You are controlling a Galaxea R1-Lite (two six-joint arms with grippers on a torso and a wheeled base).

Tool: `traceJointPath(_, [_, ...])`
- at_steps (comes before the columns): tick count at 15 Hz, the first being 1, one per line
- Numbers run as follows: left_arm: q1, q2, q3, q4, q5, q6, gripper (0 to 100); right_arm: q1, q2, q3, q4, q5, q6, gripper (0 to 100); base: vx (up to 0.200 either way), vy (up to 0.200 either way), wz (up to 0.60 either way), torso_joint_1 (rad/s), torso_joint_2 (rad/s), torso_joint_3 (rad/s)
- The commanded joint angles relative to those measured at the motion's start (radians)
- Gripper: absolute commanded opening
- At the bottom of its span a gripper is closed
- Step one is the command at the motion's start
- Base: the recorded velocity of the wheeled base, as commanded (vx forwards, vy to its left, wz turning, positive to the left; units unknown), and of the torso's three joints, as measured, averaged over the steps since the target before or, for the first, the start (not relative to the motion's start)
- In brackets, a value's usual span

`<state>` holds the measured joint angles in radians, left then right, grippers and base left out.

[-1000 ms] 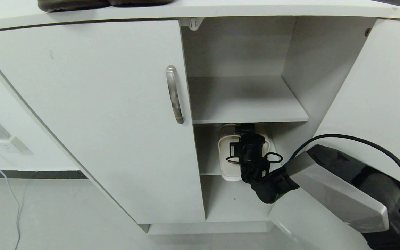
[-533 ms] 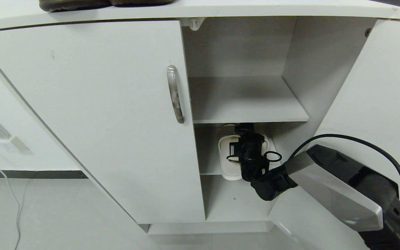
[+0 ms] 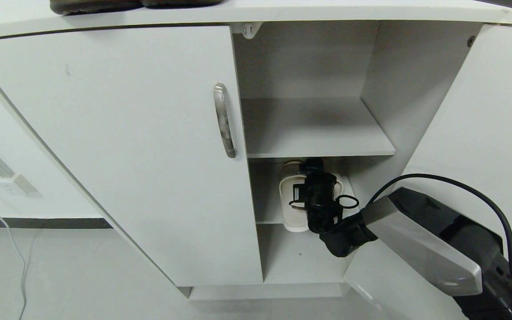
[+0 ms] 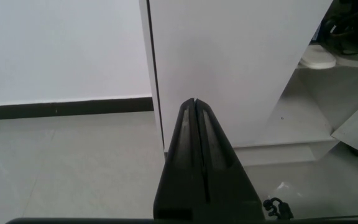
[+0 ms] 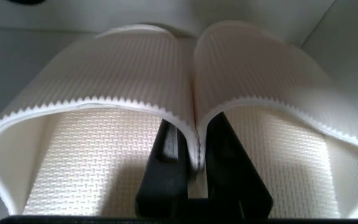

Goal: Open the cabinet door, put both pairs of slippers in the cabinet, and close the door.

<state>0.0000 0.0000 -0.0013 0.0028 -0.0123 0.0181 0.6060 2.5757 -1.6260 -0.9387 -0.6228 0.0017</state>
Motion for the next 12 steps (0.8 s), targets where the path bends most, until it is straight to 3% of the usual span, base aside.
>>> traceJointPath(1, [0.0,0.0,0.0,0.0,0.0,0.0,0,0.0,0.011,-0.014,0.001,0.0,0.001,0,0.0,0.0,0.0,0.0,0.0,0.0])
traceJointPath(2, [0.0,0.0,0.0,0.0,0.0,0.0,0,0.0,0.012,-0.014,0.009,0.0,0.003,0,0.0,0.0,0.0,0.0,0.0,0.0])
traceJointPath(3, [0.0,0.002,0.001,0.0,0.0,0.0,0,0.0,0.012,-0.014,0.012,0.0,0.003,100,0.0,0.0,0.0,0.0,0.0,0.0])
traceJointPath(6, [0.0,0.002,0.0,0.0,0.0,0.0,0,0.005,0.007,0.006,0.009,0.003,0.003,100,0.0,0.0,0.0,0.0,0.0,0.0])
traceJointPath(12, [0.0,0.002,0.001,0.0,-0.001,0.0,0,0.046,-0.16,0.279,-0.078,0.006,0.003,100,0.0,0.0,0.0,0.0,0.0,0.0])
